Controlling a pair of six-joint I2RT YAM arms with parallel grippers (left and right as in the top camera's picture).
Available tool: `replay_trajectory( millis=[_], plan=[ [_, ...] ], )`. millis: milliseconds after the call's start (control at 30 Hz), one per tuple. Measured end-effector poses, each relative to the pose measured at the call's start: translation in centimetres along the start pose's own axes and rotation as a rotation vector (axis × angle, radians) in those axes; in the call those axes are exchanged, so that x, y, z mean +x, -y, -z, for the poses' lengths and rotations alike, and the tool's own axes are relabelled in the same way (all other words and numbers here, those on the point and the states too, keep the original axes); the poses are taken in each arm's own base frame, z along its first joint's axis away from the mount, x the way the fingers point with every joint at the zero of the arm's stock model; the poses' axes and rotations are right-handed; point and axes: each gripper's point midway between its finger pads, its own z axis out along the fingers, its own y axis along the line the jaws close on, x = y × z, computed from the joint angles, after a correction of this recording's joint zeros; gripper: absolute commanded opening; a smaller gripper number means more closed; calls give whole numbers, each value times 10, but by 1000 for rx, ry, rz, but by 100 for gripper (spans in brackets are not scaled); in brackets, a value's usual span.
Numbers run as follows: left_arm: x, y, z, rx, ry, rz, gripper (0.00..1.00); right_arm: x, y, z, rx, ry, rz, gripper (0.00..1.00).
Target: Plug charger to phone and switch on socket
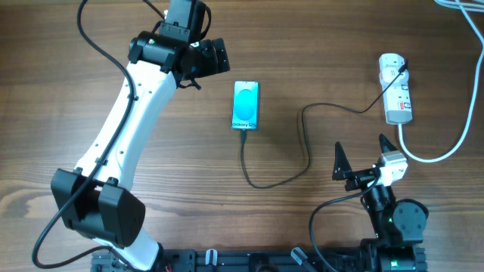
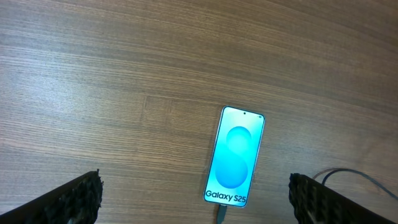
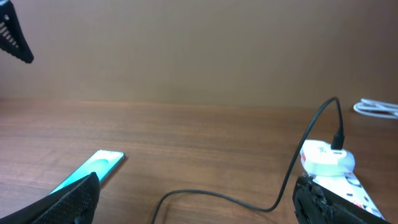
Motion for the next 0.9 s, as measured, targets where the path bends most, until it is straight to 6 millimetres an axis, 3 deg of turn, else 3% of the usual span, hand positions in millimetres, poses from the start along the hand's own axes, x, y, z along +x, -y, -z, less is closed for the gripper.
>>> replay_trajectory(
  millis=[367,467,667,900],
  plan=[
    [0,0,0,0,0,0,100,45,4,-8,12,-192,-35,100],
    [0,0,0,1,0,0,100,38,3,-7,11,-162,-28,100],
    [0,0,0,0,0,0,100,-1,1,0,7,5,23,100],
    [0,0,0,0,0,0,100,-1,2,0,15,4,93,100]
  ],
)
